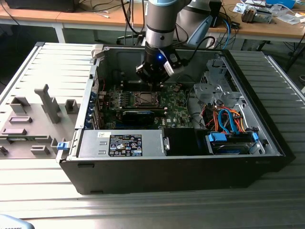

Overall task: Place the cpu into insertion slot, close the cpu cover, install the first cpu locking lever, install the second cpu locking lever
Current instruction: 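Install the first cpu locking lever, then install the second cpu locking lever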

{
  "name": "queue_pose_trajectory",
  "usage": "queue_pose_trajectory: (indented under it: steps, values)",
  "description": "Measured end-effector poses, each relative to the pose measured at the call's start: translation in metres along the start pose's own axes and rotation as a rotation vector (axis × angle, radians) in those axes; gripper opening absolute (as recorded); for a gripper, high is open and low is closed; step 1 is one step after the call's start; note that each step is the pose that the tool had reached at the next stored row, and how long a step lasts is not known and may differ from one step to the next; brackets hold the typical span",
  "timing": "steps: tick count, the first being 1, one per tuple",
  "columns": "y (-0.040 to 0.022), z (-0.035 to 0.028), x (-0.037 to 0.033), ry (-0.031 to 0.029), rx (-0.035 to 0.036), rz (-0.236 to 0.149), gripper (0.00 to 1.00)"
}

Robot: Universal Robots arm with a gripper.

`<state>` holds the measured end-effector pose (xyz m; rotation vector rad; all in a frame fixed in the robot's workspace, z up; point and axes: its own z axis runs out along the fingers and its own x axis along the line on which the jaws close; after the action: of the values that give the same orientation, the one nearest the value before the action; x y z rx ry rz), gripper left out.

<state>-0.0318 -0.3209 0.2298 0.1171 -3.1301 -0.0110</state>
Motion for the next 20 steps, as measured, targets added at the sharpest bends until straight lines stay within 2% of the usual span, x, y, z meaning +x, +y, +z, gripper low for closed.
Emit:
queue_pose_trajectory:
  steps: [2, 7, 20]
  values:
    - [0.0000, -0.0060, 0.0000, 0.0006, 0.0076, 0.000, 0.11]
    - [0.0001, -0.0173, 0.0001, 0.0014, 0.0165, 0.000, 0.11]
    - [0.0001, -0.0199, 0.0002, 0.0012, 0.0166, 0.000, 0.11]
